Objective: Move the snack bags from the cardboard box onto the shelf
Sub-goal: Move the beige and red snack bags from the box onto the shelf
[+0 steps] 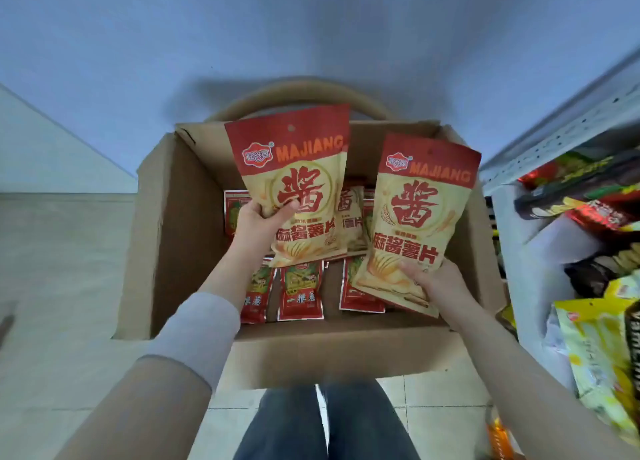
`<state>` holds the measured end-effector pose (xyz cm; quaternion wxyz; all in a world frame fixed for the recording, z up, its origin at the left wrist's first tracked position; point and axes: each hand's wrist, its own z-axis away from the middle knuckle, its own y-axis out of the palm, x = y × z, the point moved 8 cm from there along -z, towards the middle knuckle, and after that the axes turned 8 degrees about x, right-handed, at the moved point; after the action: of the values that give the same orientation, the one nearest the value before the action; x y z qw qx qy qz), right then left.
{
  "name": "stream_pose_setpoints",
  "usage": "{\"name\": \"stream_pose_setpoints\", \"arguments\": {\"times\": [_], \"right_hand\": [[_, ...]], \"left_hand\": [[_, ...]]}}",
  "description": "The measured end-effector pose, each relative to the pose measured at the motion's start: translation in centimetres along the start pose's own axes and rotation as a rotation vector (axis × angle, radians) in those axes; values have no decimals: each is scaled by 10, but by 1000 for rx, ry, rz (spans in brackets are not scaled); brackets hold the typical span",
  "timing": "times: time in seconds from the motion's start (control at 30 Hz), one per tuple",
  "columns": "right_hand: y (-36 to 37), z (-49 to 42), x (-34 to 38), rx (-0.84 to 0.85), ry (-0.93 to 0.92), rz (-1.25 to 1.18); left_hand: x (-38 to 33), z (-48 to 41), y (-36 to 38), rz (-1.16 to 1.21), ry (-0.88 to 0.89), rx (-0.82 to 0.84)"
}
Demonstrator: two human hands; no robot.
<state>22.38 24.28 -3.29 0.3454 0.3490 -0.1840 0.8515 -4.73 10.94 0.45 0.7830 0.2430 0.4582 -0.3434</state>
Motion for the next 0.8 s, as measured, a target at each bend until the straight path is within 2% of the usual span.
{"name": "stream_pose_setpoints", "arguments": {"times": [0.13, 0.37, 0.57, 0.8], "right_hand": [[-29, 96, 3, -203, -180, -99], [-69, 257, -52, -541, -278, -233], [-130, 408, -95, -809, -382, -331], [-214, 593, -200, -1034, -435, -443]], "left_hand": [[-56, 51, 40, 33, 161, 119], [-101, 160, 125, 8, 344, 327], [-112, 271, 234, -86, 470, 581], [-83, 436, 400, -211, 611, 882]]}}
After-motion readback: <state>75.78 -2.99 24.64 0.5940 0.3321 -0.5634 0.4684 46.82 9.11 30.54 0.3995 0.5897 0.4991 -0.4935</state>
